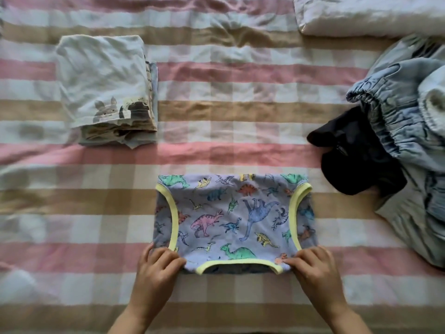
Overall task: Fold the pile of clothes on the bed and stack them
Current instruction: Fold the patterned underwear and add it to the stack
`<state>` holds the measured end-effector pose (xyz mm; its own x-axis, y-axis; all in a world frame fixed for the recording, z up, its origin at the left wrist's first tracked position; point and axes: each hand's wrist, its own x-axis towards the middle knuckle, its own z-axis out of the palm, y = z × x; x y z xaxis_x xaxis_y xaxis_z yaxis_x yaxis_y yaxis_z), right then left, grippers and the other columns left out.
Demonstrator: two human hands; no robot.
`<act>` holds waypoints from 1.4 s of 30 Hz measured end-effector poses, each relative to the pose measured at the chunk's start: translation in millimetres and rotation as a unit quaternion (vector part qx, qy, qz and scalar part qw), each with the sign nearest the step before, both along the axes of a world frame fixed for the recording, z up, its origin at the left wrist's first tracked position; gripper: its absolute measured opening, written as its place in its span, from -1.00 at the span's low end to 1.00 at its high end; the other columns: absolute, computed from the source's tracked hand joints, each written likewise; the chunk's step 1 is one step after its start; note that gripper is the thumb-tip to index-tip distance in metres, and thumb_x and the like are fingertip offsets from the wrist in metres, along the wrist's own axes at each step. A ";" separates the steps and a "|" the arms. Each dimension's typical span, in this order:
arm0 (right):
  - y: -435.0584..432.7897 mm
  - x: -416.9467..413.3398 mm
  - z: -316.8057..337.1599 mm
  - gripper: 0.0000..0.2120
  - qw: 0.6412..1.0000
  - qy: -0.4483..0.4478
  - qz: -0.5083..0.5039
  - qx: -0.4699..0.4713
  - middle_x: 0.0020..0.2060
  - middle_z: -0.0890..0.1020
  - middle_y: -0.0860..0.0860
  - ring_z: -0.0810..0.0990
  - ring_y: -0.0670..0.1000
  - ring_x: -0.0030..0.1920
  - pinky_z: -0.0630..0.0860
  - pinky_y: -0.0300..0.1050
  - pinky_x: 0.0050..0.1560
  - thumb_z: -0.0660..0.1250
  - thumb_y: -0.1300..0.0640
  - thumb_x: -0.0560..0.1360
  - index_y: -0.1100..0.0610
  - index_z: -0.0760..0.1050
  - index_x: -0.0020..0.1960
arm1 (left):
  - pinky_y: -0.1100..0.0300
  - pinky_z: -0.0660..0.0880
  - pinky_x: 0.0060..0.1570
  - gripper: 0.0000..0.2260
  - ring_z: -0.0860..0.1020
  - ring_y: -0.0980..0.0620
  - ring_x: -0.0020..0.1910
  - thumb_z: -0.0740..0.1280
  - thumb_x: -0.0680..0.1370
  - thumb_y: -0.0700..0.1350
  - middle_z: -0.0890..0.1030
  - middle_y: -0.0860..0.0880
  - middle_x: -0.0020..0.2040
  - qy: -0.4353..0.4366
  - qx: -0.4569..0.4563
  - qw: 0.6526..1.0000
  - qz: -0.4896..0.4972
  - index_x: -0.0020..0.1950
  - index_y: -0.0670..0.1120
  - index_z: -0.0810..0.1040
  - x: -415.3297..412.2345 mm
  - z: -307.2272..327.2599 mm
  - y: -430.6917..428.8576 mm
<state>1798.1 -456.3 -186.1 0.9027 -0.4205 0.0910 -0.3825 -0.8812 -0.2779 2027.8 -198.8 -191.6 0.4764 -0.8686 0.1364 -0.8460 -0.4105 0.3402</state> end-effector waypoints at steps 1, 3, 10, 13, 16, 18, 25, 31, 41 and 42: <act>0.0 -1.3 -1.9 -0.74 1.000 0.020 0.005 0.007 -0.38 0.57 -0.02 0.36 0.01 -0.21 0.31 -0.03 -0.11 0.21 0.07 0.45 0.06 0.65 -0.26 | 0.02 0.31 0.09 -0.85 0.42 0.02 -0.14 0.23 0.44 -0.13 0.59 -0.02 -0.27 0.019 0.012 1.000 -0.002 -0.21 -0.05 0.59 0.9 -0.2 -0.9; -2.5 2.9 -0.5 -0.78 0.998 0.039 -0.022 0.053 -0.32 0.58 -0.02 0.38 0.00 -0.16 0.34 -0.06 -0.10 0.25 0.20 0.27 0.07 0.64 -0.20 | 0.09 0.31 0.02 -0.80 0.41 0.01 -0.10 0.20 0.37 -0.14 0.60 -0.05 -0.20 0.067 0.022 0.997 0.025 -0.17 -0.10 0.61 5.9 0.9 -8.3; -45.4 89.0 3.8 -0.70 0.878 -0.089 -0.425 0.199 -0.02 0.52 0.19 0.42 0.18 0.03 0.28 -0.07 0.04 0.36 0.09 0.46 0.27 0.47 0.09 | -0.03 0.41 0.17 -0.69 0.47 -0.16 0.18 0.16 0.51 -0.22 0.58 -0.20 0.15 0.085 -0.045 0.990 0.108 0.15 -0.26 0.58 43.1 7.8 -92.3; -65.0 115.4 -6.3 -0.56 0.819 -0.009 -0.531 0.216 0.14 0.47 0.26 0.36 0.25 0.19 0.33 0.07 0.11 0.35 -0.10 0.45 0.24 0.46 0.12 | -0.17 0.30 0.31 -0.65 0.38 -0.22 0.34 0.25 0.51 -0.26 0.45 -0.16 0.33 0.090 0.045 0.993 0.064 0.30 -0.17 0.49 48.2 -5.8 -121.9; -76.7 121.1 -15.0 -0.60 0.795 0.022 -0.562 0.227 0.17 0.46 0.26 0.36 0.26 0.20 0.34 0.06 0.14 0.30 -0.11 0.47 0.20 0.51 0.09 | -0.04 -0.10 0.43 -0.62 0.09 -0.03 0.48 0.13 0.61 -0.05 0.24 -0.04 0.47 0.098 0.116 0.984 0.093 0.44 0.00 0.28 55.0 -24.4 -130.0; -82.5 120.0 -21.5 -0.66 0.806 0.017 -0.549 0.222 0.13 0.48 0.26 0.36 0.26 0.18 0.33 0.03 0.12 0.29 -0.06 0.50 0.21 0.54 0.05 | 0.08 -0.29 0.41 -0.57 -0.06 0.07 0.47 0.01 0.60 0.08 0.12 0.03 0.49 0.091 0.134 0.979 0.121 0.46 0.05 0.19 63.8 -33.3 -130.0; -84.2 121.4 -30.0 -0.72 0.837 -0.043 -0.525 0.148 0.07 0.51 0.28 0.39 0.27 0.11 0.26 0.04 0.13 0.38 0.09 0.45 0.24 0.50 0.08 | 0.10 -0.42 0.36 -0.46 -0.33 0.15 0.45 -0.15 0.50 0.13 -0.20 0.07 0.51 0.060 0.207 0.966 0.145 0.46 0.10 -0.19 89.7 -40.0 -129.6; -62.9 118.3 -37.0 -0.59 0.937 0.034 -0.342 0.062 0.33 0.37 0.24 0.32 0.28 0.30 0.26 0.22 0.24 0.30 0.11 0.49 0.16 0.43 0.32 | -0.03 -0.30 0.41 -0.48 -0.34 0.14 0.46 -0.11 0.54 0.20 0.00 0.00 0.52 0.029 0.202 0.979 -0.022 0.48 0.08 0.02 47.9 -38.2 -156.4; -30.6 55.1 -12.4 -0.46 0.879 0.009 -0.462 0.118 0.03 0.54 0.25 0.49 0.31 0.00 0.45 0.14 -0.07 0.54 0.14 0.27 0.23 0.49 0.20 | 0.00 0.45 -0.13 -0.63 0.49 -0.19 0.04 0.22 0.53 0.03 0.49 -0.16 0.10 0.138 0.120 0.983 -0.014 0.25 -0.15 0.44 -27.3 0.5 -258.0; -25.1 46.2 -10.9 -0.45 0.868 0.026 -0.478 0.130 0.02 0.55 0.25 0.50 0.31 0.00 0.45 0.13 -0.08 0.56 0.12 0.25 0.22 0.51 0.18 | 0.00 0.44 -0.14 -0.63 0.47 -0.17 0.06 0.22 0.54 0.04 0.47 -0.14 0.12 0.161 0.126 0.979 -0.012 0.26 -0.14 0.42 -37.9 0.4 -270.0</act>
<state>1844.3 -481.4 -197.0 0.1301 -0.9802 -0.1493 -0.9226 -0.0645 -0.3804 1989.9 -468.7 -191.2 0.4386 -0.8667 -0.2377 -0.7224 -0.4973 0.4804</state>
